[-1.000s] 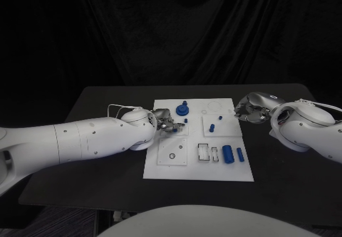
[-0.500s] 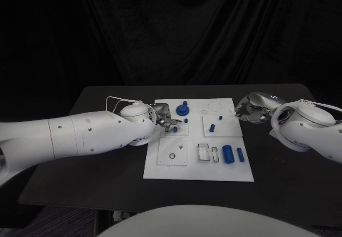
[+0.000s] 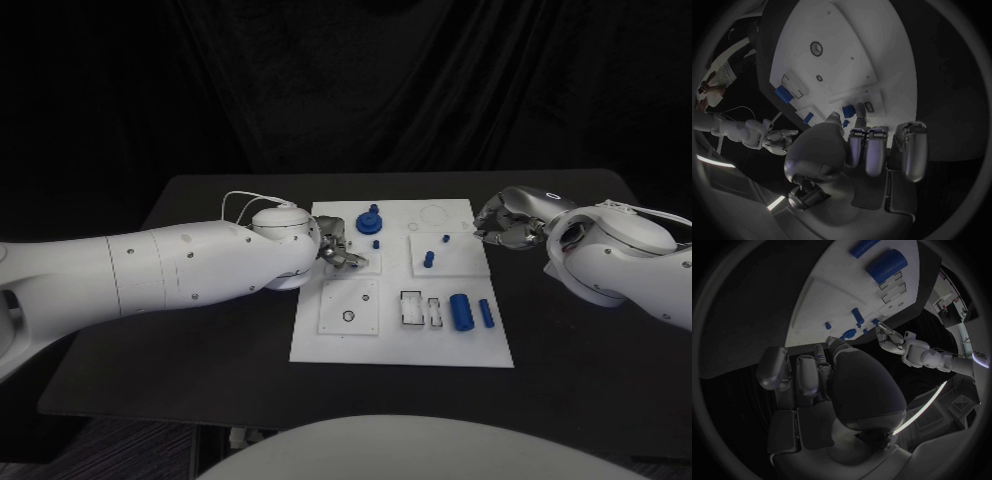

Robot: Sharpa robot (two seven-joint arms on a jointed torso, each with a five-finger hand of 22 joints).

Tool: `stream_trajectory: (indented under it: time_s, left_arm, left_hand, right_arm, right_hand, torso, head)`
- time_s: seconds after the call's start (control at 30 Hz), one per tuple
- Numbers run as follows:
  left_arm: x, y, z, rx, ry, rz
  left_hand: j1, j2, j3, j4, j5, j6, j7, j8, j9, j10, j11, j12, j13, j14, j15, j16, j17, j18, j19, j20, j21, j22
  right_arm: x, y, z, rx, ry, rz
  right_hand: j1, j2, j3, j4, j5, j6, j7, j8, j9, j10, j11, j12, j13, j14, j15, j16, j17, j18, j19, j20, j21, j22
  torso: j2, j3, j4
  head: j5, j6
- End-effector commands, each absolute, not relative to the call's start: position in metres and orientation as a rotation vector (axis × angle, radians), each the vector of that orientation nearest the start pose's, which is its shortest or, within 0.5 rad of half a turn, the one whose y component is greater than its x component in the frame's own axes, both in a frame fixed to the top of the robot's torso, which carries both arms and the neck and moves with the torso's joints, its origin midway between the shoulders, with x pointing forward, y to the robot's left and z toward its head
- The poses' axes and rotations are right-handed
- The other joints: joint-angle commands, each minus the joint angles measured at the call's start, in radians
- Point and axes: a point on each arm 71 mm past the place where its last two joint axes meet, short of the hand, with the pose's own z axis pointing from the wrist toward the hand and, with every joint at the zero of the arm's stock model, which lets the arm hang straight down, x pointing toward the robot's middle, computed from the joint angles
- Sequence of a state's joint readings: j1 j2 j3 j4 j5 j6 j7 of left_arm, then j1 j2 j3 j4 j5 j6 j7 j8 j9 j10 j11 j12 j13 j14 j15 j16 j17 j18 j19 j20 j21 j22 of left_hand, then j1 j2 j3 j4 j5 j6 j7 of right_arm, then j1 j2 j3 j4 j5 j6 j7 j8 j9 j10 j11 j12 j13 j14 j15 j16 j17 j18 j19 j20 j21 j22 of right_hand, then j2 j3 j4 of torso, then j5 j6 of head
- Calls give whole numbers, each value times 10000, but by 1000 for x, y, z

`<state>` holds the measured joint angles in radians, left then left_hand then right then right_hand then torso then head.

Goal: Assemble the parts on the task board

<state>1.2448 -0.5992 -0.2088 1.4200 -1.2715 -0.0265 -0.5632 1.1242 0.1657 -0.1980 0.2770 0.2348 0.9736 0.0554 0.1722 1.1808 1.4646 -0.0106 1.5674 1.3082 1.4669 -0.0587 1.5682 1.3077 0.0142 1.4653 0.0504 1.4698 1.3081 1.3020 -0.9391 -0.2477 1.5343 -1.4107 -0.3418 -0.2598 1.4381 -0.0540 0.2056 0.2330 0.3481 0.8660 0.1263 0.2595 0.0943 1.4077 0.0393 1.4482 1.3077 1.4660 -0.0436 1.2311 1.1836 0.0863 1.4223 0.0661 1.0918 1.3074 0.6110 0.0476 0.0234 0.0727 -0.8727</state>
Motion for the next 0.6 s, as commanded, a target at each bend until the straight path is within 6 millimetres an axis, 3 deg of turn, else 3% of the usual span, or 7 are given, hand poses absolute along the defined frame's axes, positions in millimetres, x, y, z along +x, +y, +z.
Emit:
stream_trajectory:
  time_s: [0.03, 0.3, 0.6]
  left_arm:
    - [479, 130, -258, 680, 22609, -3177]
    - [482, 126, -258, 636, 22541, -3369]
    - [484, 123, -258, 520, 22325, -3542]
  left_hand:
    - [91, 13, -15, -51, 60, -62, 9, -30, -13, 1062, -37, 34, 2626, 1039, -59, 26, 2631, 120, 491, -28, -62, 2280]
    - [92, 59, -15, 21, 36, -104, 32, -74, -41, 1062, -20, 34, 2626, 1039, -47, 26, 2631, 127, 472, -20, -93, 2271]
    - [183, 146, 28, 85, 322, -150, 60, -163, -113, 1062, 8, 34, 2626, 1039, -20, 26, 2631, 132, 455, 3, -117, 2265]
  right_arm:
    - [475, -262, -212, -388, 17955, 3725]
    - [475, -261, -212, -400, 17985, 3723]
    - [474, -260, -213, -402, 18016, 3716]
  right_hand:
    - [-26, 22, 78, 8, 33, 50, -17, 34, -9, -68, -14, -32, 519, 230, 54, -46, -12, 158, -66, 5, -69, 511]
    - [-26, 22, 78, 8, 33, 50, -17, 34, -9, -68, -14, -32, 519, 230, 54, -46, -12, 158, -66, 5, -69, 511]
    - [-27, 24, 86, 8, 36, 55, -19, 37, -11, -63, -15, -28, 525, 232, 54, -38, -3, 157, -64, 4, -69, 513]
  torso:
    - [-3, -11, 6]
    - [-6, -14, 5]
    - [15, -13, 19]
  head:
    - [-2, 1]
    - [-6, 1]
    - [-17, 1]
